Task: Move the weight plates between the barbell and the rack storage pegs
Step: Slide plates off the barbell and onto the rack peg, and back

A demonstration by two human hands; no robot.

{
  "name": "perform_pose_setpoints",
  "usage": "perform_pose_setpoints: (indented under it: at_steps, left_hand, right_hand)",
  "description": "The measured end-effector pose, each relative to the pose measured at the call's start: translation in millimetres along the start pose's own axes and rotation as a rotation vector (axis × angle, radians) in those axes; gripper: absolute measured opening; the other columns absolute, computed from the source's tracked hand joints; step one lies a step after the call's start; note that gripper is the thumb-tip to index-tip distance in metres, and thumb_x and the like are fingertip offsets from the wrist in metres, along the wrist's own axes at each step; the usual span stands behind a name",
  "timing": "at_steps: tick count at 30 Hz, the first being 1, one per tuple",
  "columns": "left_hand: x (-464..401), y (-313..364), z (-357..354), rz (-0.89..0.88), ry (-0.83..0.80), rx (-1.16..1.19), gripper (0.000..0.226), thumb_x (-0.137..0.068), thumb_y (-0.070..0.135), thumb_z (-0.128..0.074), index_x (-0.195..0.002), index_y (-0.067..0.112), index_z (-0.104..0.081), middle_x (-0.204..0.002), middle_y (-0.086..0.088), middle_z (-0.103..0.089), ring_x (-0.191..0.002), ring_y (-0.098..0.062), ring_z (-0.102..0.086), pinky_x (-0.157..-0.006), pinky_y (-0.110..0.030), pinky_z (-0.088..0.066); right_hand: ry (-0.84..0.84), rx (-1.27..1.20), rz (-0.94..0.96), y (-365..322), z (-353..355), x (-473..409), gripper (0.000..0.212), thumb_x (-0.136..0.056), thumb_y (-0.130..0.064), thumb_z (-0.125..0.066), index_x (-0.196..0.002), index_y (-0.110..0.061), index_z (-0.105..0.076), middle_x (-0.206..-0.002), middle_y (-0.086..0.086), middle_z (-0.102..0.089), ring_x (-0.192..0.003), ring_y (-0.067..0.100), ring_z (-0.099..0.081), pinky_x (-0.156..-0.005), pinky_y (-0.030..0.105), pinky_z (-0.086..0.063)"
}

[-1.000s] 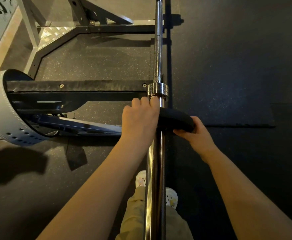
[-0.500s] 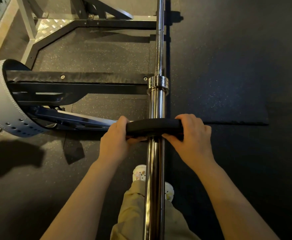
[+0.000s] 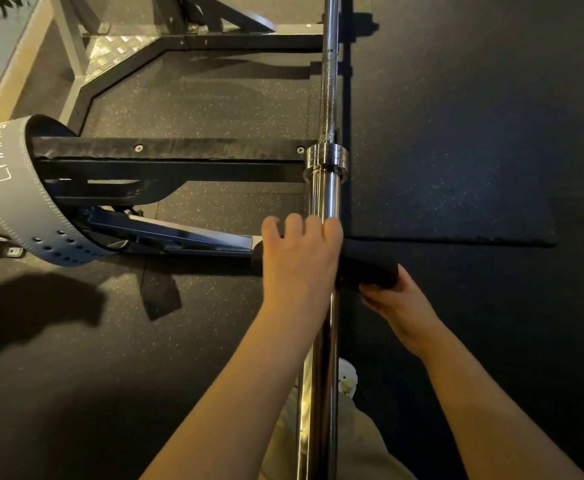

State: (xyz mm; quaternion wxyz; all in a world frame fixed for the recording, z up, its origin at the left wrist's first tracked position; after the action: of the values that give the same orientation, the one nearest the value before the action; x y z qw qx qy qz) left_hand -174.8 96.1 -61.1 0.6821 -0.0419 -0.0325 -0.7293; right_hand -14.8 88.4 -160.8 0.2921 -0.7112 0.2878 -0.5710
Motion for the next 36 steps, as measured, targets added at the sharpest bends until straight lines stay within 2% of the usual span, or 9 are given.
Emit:
perform_pose_setpoints:
  at_steps: [6,15,19,22,25,29,32,34,36]
  left_hand:
    - [0,-6,-3,-0.012,-0.001,0.045,0.038,-0.091,0.027,-0.057,-0.123,0.019,-0.037,-0.119,-0.003,-0.049,-0.111,-0.023,-0.044,-0.092,-0.041,-0.040]
    - [17,-34,-20,0.113,0.067,0.277,0.034,-0.084,0.019,-0.067,-0.109,0.017,-0.045,-0.106,0.001,-0.050,-0.099,-0.017,-0.046,-0.073,-0.026,-0.037]
    - [27,-59,-51,0.268,-0.018,0.618,0.036,-0.082,0.017,-0.071,-0.106,0.021,-0.045,-0.103,0.008,-0.049,-0.100,-0.012,-0.052,-0.083,-0.036,-0.051]
    - [47,-64,-71,0.322,-0.084,0.881,0.039,-0.080,0.019,-0.073,-0.107,0.022,-0.045,-0.109,0.007,-0.056,-0.106,-0.010,-0.056,-0.093,-0.038,-0.050]
    - [56,-63,-80,0.337,-0.066,0.959,0.044,-0.079,0.023,-0.073,-0.114,0.015,-0.047,-0.110,0.007,-0.056,-0.108,-0.012,-0.057,-0.093,-0.034,-0.049]
    - [57,-64,-73,0.313,-0.042,0.866,0.039,-0.081,0.024,-0.071,-0.108,0.024,-0.043,-0.107,0.007,-0.056,-0.107,-0.014,-0.057,-0.091,-0.038,-0.051]
    - [57,-61,-61,0.284,-0.022,0.712,0.037,-0.081,0.026,-0.071,-0.106,0.024,-0.044,-0.105,0.005,-0.056,-0.105,-0.015,-0.057,-0.095,-0.044,-0.047]
    - [58,-57,-52,0.254,0.008,0.577,0.037,-0.083,0.026,-0.070,-0.111,0.020,-0.046,-0.109,0.003,-0.056,-0.107,-0.017,-0.054,-0.097,-0.038,-0.040]
    - [60,-49,-42,0.190,0.060,0.441,0.034,-0.086,0.026,-0.066,-0.112,0.018,-0.046,-0.110,0.001,-0.055,-0.108,-0.019,-0.051,-0.095,-0.037,-0.035]
  right_hand:
    - [0.012,0.013,0.012,1,2,0,0.044,-0.080,-0.001,-0.065,-0.115,-0.025,-0.056,-0.119,0.001,-0.061,-0.112,0.017,-0.058,-0.092,0.037,-0.048]
    - [0.064,0.463,0.248,-30,-7,18,0.035,-0.079,-0.017,-0.073,-0.101,-0.030,-0.050,-0.106,-0.012,-0.055,-0.100,0.003,-0.052,-0.088,0.028,-0.046]
    - [0.267,0.918,0.515,-31,-29,34,0.039,-0.077,-0.042,-0.069,-0.107,-0.031,-0.047,-0.100,-0.017,-0.049,-0.093,0.002,-0.048,-0.088,0.029,-0.036]
    - [0.448,1.120,0.717,-19,-54,49,0.048,-0.076,-0.050,-0.064,-0.114,-0.025,-0.048,-0.105,-0.008,-0.049,-0.098,0.009,-0.044,-0.086,0.031,-0.027]
    - [0.477,1.111,0.763,-14,-59,50,0.050,-0.074,-0.050,-0.063,-0.115,-0.025,-0.048,-0.110,-0.003,-0.052,-0.102,0.014,-0.046,-0.087,0.031,-0.023]
    - [0.449,1.026,0.691,-8,-50,55,0.052,-0.077,-0.043,-0.071,-0.118,-0.022,-0.048,-0.110,-0.006,-0.048,-0.102,0.008,-0.042,-0.091,0.031,-0.024]
    - [0.373,0.900,0.615,-3,-41,55,0.048,-0.078,-0.041,-0.071,-0.116,-0.028,-0.045,-0.109,-0.014,-0.044,-0.102,0.003,-0.040,-0.097,0.037,-0.030]
    - [0.327,0.746,0.547,1,-36,55,0.047,-0.075,-0.043,-0.071,-0.113,-0.036,-0.043,-0.110,-0.015,-0.048,-0.105,0.006,-0.045,-0.101,0.047,-0.036]
    - [0.284,0.543,0.454,9,-32,57,0.047,-0.076,-0.038,-0.071,-0.114,-0.038,-0.044,-0.113,-0.014,-0.051,-0.110,0.010,-0.050,-0.098,0.043,-0.043]
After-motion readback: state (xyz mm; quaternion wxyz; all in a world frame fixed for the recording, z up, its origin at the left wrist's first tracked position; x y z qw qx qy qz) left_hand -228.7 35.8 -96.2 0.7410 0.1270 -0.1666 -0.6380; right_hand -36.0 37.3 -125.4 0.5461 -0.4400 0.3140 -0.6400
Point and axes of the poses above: each hand's wrist, its own x-axis away from the middle knuckle, its own z-axis out of the back of the hand, y = z × x, the point moved 1 cm from there along -x, towards the middle knuckle
